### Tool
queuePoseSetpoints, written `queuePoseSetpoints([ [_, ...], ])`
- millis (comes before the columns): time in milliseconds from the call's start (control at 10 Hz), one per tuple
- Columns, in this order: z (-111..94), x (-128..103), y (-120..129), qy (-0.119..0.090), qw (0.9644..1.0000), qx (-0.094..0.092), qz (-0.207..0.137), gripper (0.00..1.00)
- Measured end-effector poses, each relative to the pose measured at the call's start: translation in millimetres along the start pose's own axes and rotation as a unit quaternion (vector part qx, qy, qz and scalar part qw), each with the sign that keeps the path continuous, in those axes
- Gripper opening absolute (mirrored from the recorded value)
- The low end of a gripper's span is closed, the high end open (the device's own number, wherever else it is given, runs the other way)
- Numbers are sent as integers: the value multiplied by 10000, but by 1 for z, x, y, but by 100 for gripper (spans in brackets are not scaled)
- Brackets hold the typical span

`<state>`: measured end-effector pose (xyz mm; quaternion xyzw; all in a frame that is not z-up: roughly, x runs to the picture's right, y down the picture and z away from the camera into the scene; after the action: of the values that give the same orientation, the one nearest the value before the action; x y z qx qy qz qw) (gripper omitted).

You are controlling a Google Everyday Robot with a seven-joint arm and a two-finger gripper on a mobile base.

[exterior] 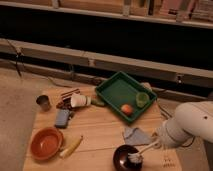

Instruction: Wipe purple bowl with brush

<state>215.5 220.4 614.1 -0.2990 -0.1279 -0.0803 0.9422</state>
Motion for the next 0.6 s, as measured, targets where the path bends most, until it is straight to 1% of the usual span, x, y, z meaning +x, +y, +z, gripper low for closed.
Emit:
queuePoseSetpoints([
  [200,7,-2,-25,-11,9999,-117,-126,0],
  [400,16,-3,-37,-46,9994,-253,-212,0],
  [500,23,-7,-48,-84,9990,-318,-305,0],
  [600,27,-13,-57,-117,9986,-346,-394,0],
])
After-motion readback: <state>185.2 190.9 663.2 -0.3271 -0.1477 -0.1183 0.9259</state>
